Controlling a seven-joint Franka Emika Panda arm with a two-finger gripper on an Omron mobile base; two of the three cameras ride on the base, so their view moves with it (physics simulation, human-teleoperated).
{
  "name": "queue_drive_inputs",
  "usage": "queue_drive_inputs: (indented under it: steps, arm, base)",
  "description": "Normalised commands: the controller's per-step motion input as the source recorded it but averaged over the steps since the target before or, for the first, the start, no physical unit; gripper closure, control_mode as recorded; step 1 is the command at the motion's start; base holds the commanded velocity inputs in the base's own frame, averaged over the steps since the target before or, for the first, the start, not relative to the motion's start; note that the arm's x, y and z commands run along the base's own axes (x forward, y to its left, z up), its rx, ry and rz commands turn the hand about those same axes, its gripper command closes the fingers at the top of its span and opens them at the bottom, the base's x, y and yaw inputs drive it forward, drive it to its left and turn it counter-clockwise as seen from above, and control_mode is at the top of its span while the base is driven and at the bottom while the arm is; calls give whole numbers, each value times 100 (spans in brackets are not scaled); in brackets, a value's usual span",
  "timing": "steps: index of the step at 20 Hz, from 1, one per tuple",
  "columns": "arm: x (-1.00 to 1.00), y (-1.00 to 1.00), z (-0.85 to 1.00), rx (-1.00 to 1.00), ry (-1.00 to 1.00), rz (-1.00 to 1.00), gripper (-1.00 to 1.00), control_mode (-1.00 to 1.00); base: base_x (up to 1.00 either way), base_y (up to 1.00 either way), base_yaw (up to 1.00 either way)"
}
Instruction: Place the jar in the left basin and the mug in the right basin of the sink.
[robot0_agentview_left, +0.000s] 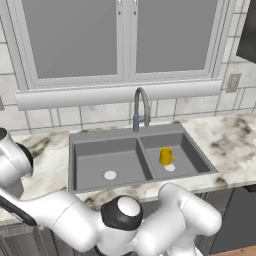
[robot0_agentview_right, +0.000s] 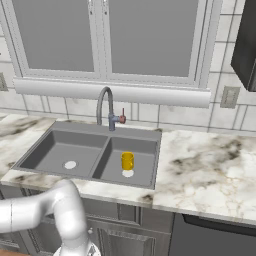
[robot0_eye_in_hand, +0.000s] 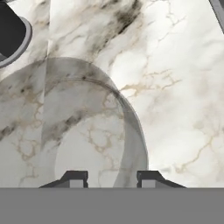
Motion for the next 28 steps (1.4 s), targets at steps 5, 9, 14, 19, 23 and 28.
queue_drive_inputs:
  steps: [5,9,14,19,23,28]
  arm:
    - [-37,-67,3,-3,-7,-16,100,-100]
    - [-8,-74,0,-2,-6,-18,100,-100]
    - [0,-71,8,-1,-7,-20,100,-100]
    - [0,-65,26,0,-9,-20,100,-100]
    - [0,-67,19,0,-7,-18,100,-100]
    - [0,-68,13,1,-6,-17,100,-100]
  base:
    - [0,0,0]
    - [0,0,0]
    - [0,0,0]
    - [0,0,0]
    - [0,0,0]
    - [0,0,0]
